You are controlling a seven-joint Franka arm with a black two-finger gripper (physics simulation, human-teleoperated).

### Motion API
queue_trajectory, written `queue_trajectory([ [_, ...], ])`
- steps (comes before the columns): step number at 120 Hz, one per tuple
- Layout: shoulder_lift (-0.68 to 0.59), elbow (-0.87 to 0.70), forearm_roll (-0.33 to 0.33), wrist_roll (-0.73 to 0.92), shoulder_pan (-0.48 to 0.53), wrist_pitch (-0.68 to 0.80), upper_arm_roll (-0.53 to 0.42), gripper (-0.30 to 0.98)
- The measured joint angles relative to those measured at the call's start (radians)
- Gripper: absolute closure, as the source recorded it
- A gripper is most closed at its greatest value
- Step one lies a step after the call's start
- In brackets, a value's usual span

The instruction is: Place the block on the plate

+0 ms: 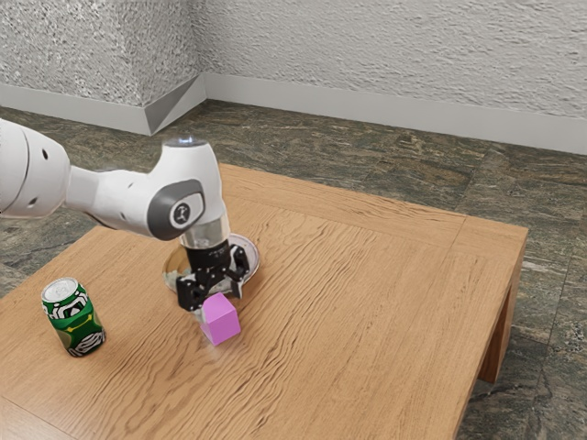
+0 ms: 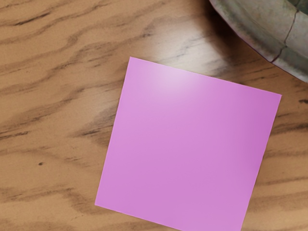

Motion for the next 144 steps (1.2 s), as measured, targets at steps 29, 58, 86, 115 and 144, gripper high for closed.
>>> queue_trajectory([
  [29,0.037,-0.002,-0.003,-0.008,0.0,0.058,0.0,0.0],
  [58,0.031,-0.002,0.0,-0.011,0.003,0.074,0.011,0.0],
  [86,0.05,-0.002,0.005,-0.012,0.023,0.078,0.021,0.0],
  [115,0.084,-0.001,0.018,-0.013,0.023,0.086,0.021,0.0],
  [144,0.1,-0.001,0.02,-0.013,0.023,0.101,0.02,0.02],
])
